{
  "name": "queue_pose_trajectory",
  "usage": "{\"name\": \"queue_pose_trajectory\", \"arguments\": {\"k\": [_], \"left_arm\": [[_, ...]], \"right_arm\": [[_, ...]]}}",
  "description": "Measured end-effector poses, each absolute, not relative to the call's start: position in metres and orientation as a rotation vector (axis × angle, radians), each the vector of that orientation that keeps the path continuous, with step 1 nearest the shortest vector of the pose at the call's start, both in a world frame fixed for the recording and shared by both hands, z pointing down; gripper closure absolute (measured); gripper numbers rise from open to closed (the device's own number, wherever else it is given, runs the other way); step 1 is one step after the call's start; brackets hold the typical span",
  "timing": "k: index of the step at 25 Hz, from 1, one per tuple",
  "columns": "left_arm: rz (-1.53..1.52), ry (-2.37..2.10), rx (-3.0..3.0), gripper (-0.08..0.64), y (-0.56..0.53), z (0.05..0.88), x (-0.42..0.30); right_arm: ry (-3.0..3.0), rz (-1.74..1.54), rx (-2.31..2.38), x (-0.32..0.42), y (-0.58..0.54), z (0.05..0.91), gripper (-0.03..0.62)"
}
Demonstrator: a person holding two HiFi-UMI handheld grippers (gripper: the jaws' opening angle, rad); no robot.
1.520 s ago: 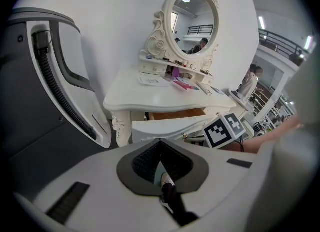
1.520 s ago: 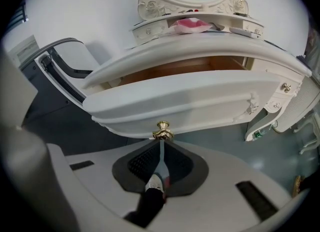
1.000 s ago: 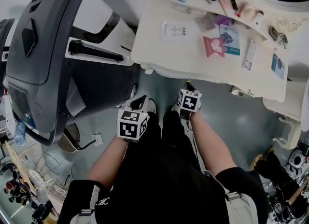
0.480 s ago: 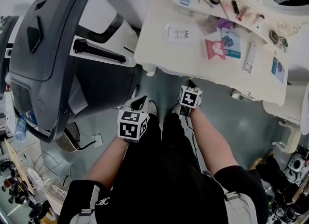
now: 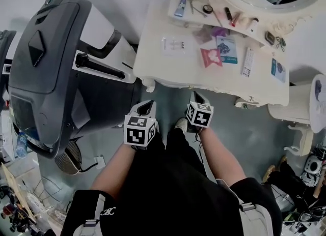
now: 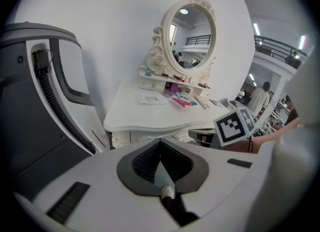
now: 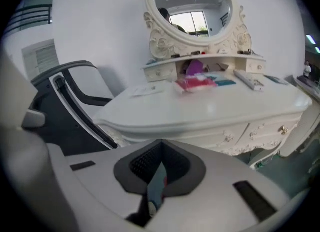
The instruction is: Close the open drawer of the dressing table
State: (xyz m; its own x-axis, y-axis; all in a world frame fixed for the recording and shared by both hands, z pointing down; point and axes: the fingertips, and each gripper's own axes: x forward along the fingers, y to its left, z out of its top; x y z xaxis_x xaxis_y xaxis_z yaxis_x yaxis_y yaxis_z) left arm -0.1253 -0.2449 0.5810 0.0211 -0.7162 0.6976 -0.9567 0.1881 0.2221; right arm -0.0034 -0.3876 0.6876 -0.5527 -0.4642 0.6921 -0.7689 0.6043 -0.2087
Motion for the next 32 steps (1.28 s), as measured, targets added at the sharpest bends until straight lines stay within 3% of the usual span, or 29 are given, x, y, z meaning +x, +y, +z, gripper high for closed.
{"name": "queue_pose_trajectory", "arguments": {"k": [19, 32], "left_arm": [[0.296, -1.944, 1.911, 0.554, -0.346, 0.432, -0.12], [0.257, -1.925, 1.99, 0.554, -0.363, 0.412, -0.107]], "right_arm": [[-2.861, 0.369, 1.134, -0.017, -0.405, 0.397, 0.581], [-2.834, 0.331, 1.204, 0.002, -0.415, 0.385, 0.583]]}}
